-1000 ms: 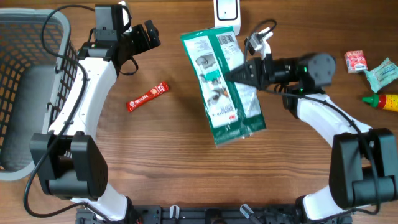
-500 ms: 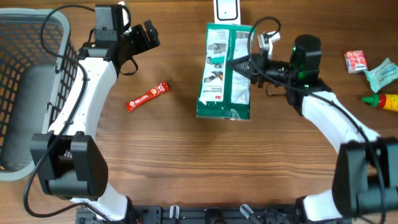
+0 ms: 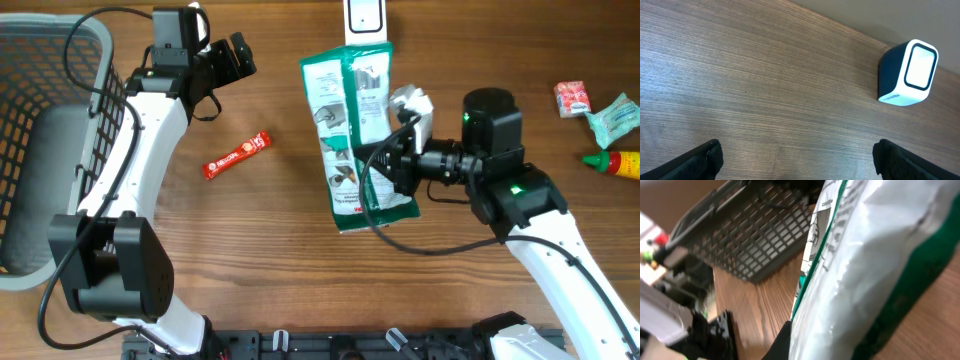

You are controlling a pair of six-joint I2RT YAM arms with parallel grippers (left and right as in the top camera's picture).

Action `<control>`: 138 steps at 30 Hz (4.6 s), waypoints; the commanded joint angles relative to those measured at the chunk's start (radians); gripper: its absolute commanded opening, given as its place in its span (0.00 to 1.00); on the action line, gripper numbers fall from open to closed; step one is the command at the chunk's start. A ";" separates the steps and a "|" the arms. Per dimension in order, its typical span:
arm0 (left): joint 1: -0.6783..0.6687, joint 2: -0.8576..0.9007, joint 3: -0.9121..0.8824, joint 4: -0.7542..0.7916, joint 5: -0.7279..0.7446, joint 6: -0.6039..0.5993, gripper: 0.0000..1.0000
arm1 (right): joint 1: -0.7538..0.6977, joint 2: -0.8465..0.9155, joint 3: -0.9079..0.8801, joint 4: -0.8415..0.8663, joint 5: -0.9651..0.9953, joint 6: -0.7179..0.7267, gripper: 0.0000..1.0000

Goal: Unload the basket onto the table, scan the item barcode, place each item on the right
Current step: 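Hold the gloves pack barcode against the white scanner with the right gripper, then carry the gloves pack right and drop it at the table's right edge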

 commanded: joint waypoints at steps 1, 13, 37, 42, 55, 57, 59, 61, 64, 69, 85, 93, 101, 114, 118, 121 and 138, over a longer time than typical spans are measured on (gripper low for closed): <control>0.000 -0.024 -0.006 -0.005 -0.013 0.019 1.00 | 0.029 0.001 0.010 0.003 -0.012 -0.119 0.04; -0.007 -0.023 -0.006 -0.032 -0.036 0.020 1.00 | 0.028 -0.002 0.010 -0.032 -0.035 -0.156 0.05; -0.007 -0.023 -0.006 -0.053 -0.036 0.019 1.00 | 0.029 0.369 0.010 0.601 1.491 -0.587 0.05; -0.007 -0.023 -0.006 -0.053 -0.036 0.020 1.00 | 0.029 0.509 0.010 0.797 1.495 -0.719 0.05; -0.007 -0.023 -0.006 -0.053 -0.036 0.019 1.00 | 0.029 0.851 0.304 0.900 1.501 -0.935 0.05; -0.007 -0.023 -0.006 -0.053 -0.036 0.019 1.00 | 0.029 0.892 0.365 0.881 1.485 -0.942 0.04; -0.007 -0.023 -0.006 -0.053 -0.036 0.019 1.00 | 0.029 0.930 0.415 0.840 1.447 -0.967 0.05; -0.007 -0.023 -0.006 -0.053 -0.035 0.020 1.00 | 0.029 0.964 0.444 0.825 1.433 -0.997 0.05; -0.007 -0.023 -0.006 -0.053 -0.036 0.020 1.00 | 0.029 1.028 0.479 0.826 1.442 -1.077 0.04; -0.007 -0.023 -0.006 -0.053 -0.036 0.019 1.00 | 0.031 1.149 0.566 0.826 1.502 -1.167 0.05; -0.007 -0.023 -0.006 -0.053 -0.036 0.019 1.00 | 0.056 1.209 0.589 0.772 1.535 -1.192 0.05; -0.007 -0.023 -0.006 -0.053 -0.036 0.020 1.00 | 0.056 1.234 0.590 0.753 1.532 -1.189 0.05; -0.007 -0.023 -0.006 -0.053 -0.035 0.019 1.00 | 0.056 1.238 0.601 0.729 1.538 -1.176 0.04; -0.007 -0.023 -0.006 -0.053 -0.036 0.020 1.00 | -0.057 1.041 0.632 0.706 1.702 -1.164 0.04; -0.007 -0.023 -0.006 -0.053 -0.036 0.019 1.00 | -0.155 0.938 0.632 0.660 1.744 -1.168 0.04; -0.007 -0.023 -0.006 -0.053 -0.036 0.019 1.00 | -0.233 0.885 0.632 0.616 1.764 -1.167 0.04; -0.007 -0.023 -0.006 -0.053 -0.036 0.019 1.00 | -0.620 0.890 0.623 0.135 1.664 -0.662 0.04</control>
